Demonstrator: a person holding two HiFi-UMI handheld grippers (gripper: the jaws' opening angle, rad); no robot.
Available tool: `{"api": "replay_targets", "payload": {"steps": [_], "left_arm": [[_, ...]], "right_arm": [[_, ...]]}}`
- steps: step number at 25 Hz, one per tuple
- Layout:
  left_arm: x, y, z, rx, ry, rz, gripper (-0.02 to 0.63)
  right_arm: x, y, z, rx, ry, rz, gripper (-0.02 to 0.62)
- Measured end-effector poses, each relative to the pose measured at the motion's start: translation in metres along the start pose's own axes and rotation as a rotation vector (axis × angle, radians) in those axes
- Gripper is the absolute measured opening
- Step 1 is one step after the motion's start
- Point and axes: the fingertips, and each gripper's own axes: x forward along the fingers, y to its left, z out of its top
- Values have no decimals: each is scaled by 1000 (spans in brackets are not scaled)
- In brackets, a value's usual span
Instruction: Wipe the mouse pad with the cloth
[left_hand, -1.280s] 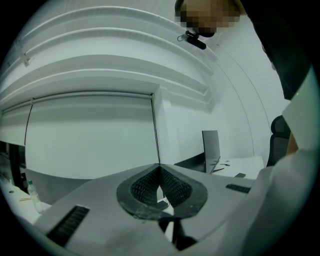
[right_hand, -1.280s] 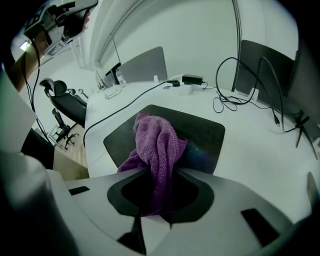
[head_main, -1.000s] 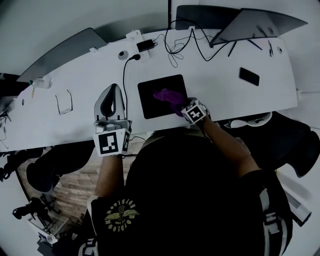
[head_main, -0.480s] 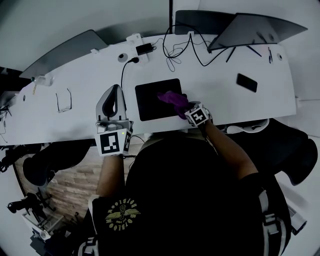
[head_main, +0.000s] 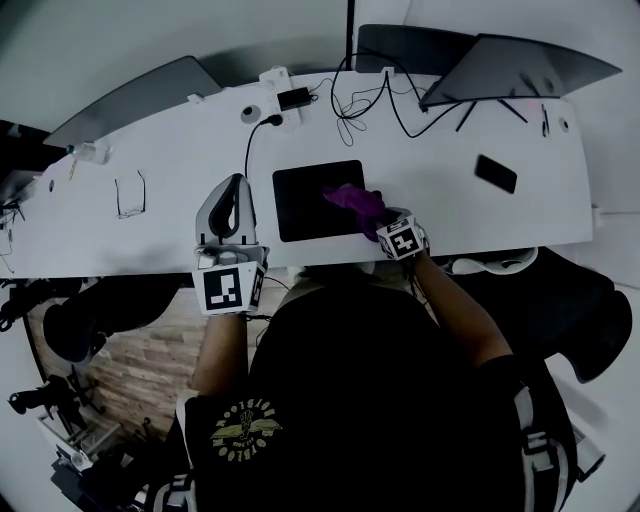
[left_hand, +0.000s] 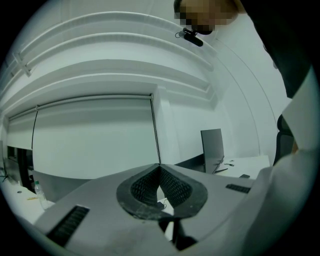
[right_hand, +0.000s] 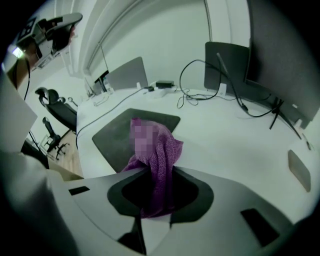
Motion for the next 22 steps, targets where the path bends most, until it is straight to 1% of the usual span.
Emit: {"api": "replay_targets", "payload": {"steps": [3, 6, 12, 14, 16, 18, 20, 22], "left_arm": [[0, 3, -3, 3, 20, -8, 2], [2, 3, -8, 7, 45, -25, 2], [5, 2, -4, 17, 32, -52, 2], [7, 4, -4, 16, 31, -53, 2], [9, 5, -2, 12, 27, -58, 2], [9, 6, 0, 2, 19, -64, 2], [7, 8, 1, -5, 15, -66, 2], [4, 10, 2, -4, 13, -67, 2]], "right_arm": [[-21, -14, 12, 72, -94, -41, 95], [-39, -42, 7, 132, -121, -107, 95], [-61, -110, -39, 268, -71, -264, 95], [-62, -120, -50, 279, -46, -285, 95], [-60, -123, -54, 262, -29, -286, 95], [-56, -122, -54, 243, -33, -280, 122], [-56, -118, -49, 231, -48, -272, 190], [-61, -113, -43, 218, -69, -275, 241]]}}
